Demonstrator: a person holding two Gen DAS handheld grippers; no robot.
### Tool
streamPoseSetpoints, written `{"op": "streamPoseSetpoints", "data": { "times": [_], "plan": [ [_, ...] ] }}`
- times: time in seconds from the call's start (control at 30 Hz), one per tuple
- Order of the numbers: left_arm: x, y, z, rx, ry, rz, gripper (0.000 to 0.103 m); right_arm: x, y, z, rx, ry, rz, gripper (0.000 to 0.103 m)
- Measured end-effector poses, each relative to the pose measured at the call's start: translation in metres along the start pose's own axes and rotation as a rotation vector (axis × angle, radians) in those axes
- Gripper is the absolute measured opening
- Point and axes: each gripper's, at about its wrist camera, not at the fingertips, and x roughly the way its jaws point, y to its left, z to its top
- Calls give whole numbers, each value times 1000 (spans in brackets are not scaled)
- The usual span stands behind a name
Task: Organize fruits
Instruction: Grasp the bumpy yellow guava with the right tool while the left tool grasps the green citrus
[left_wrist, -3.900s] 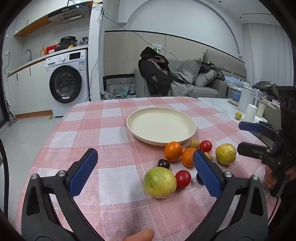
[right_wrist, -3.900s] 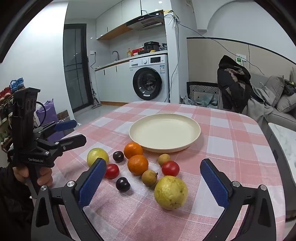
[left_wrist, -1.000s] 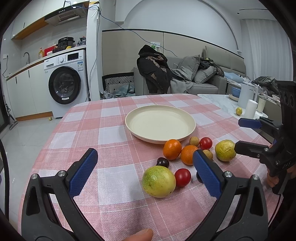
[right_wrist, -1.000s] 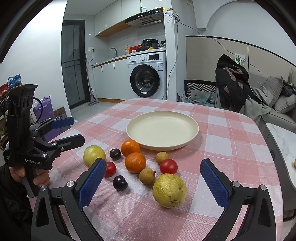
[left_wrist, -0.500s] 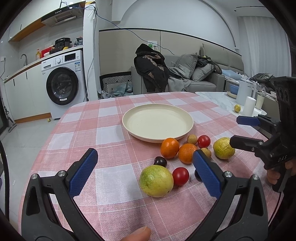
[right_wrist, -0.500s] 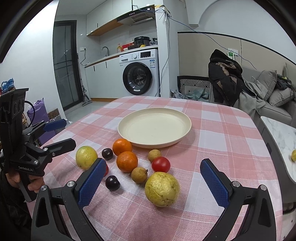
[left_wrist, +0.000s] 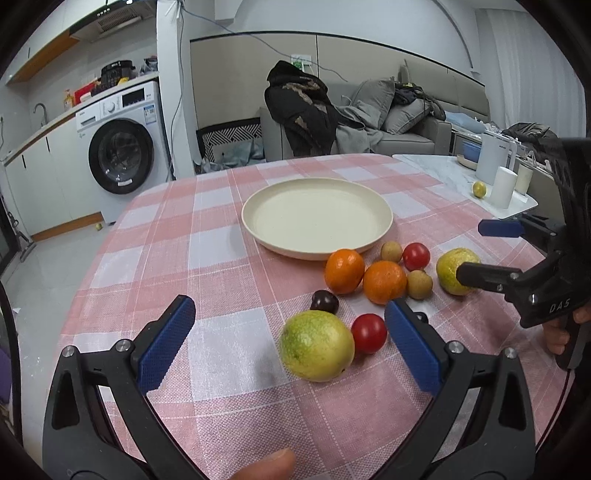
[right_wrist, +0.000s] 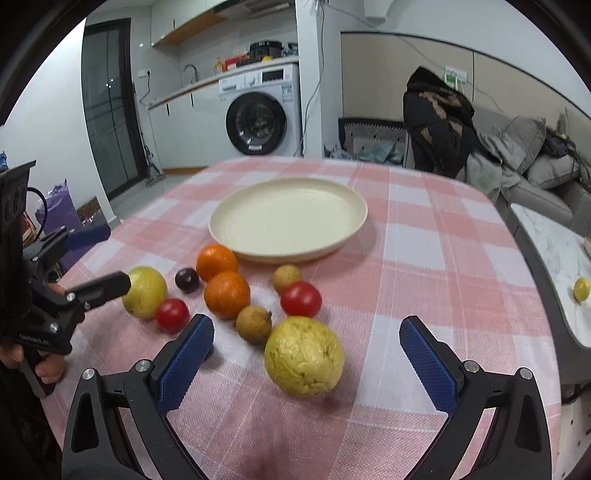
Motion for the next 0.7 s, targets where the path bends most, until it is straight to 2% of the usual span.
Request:
{"op": "streamPoseSetpoints", "data": {
  "times": [0.2, 0.37, 0.43, 0.7],
  "plan": [
    [16, 12, -2, -44, 84, -47, 102, 8, -7, -6, 37, 65, 50, 100],
    [26, 10, -4, -41, 122, -68, 100, 12, -13, -9, 64, 98, 77, 87],
    [29, 9, -5, -40, 139, -70, 95, 14, -13, -9, 71, 113, 84, 83],
    [39, 18, -7, -92, 186, -123, 77, 17, -14, -9, 81, 129, 111, 82]
  ]
}}
